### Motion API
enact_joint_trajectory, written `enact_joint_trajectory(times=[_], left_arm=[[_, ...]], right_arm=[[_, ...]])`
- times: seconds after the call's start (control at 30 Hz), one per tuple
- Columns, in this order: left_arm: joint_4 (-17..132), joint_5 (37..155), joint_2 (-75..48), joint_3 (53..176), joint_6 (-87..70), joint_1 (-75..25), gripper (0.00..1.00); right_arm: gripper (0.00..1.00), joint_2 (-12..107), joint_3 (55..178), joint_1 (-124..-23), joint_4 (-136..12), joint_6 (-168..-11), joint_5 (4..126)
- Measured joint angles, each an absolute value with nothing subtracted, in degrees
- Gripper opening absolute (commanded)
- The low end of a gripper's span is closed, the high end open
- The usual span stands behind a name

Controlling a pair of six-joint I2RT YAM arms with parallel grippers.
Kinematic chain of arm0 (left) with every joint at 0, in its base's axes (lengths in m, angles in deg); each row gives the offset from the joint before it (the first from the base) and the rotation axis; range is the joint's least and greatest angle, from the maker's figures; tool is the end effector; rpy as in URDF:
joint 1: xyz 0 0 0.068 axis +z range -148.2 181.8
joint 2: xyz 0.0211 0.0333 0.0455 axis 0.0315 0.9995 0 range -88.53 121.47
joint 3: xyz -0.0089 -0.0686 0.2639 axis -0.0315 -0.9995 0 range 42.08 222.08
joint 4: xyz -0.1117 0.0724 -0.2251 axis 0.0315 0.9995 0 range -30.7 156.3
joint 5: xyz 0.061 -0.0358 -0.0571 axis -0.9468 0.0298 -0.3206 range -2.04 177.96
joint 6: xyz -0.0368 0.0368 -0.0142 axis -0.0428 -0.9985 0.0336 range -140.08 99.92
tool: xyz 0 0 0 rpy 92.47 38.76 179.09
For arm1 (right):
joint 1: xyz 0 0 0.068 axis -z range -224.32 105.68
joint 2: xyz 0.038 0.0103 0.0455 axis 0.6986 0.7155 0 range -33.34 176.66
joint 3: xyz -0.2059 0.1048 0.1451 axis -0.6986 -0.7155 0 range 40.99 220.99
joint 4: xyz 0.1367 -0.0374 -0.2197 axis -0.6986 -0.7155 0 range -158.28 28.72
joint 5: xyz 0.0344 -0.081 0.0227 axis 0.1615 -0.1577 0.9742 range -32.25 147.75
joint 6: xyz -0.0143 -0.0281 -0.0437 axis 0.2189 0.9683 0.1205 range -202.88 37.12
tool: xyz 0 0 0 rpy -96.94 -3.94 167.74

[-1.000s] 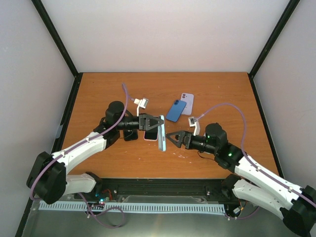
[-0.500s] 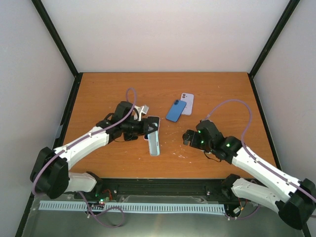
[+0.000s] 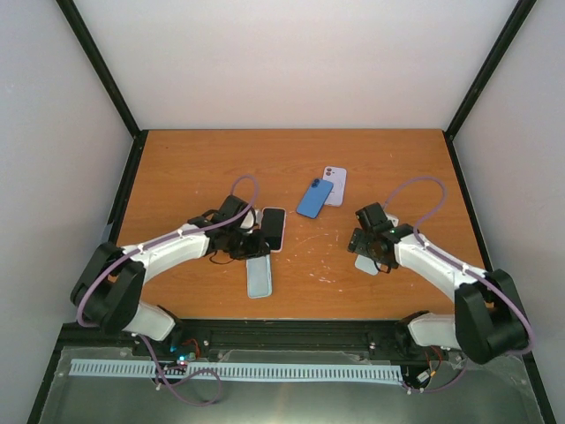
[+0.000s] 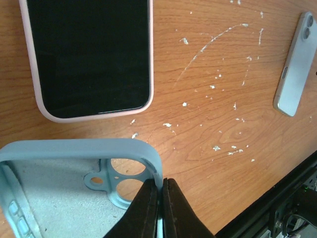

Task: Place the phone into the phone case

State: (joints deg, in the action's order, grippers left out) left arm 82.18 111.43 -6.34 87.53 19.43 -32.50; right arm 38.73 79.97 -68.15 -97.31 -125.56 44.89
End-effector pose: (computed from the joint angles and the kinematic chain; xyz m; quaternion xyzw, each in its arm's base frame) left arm 0.2155 -0.1641 0.1846 0.0103 0.9463 -0.3110 0.0874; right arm 0.2004 0.0797 0.1796 0.1800 0.9607 0.0067 0.2110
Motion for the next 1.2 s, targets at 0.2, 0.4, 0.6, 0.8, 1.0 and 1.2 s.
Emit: enact_joint_trajectory(times=[0.2, 0.4, 0.6, 0.8, 1.0, 1.2], left_arm=[[79.4, 111.8, -3.8, 86.1, 19.6, -32.6, 0.17], [77.2, 114.2, -3.4, 84.1, 20.6, -32.7, 0.3], [74.9, 115.7, -4.2, 83.4, 21.6, -32.7, 0.44], [74.4, 113.7, -6.5, 82.7, 22.3, -32.7, 0.47], [74.5, 110.4, -11.7, 80.2, 22.9, -31.2, 0.53], [74.4, 109.2, -15.5, 76.6, 22.7, -25.0, 0.56]], right_arm=[[0.97, 45.8, 80.1, -67.0, -94.9, -126.6, 44.6], [0.96, 50.0, 80.4, -66.4, -94.5, -127.7, 43.8], [0.93, 51.6, 81.0, -66.4, -92.3, -128.4, 43.4], [0.86, 52.7, 81.5, -66.4, -90.6, -128.2, 43.0], [0.84, 52.9, 81.5, -66.3, -90.0, -127.9, 42.7], [0.86, 52.9, 81.5, -66.3, -89.8, -127.9, 42.7]])
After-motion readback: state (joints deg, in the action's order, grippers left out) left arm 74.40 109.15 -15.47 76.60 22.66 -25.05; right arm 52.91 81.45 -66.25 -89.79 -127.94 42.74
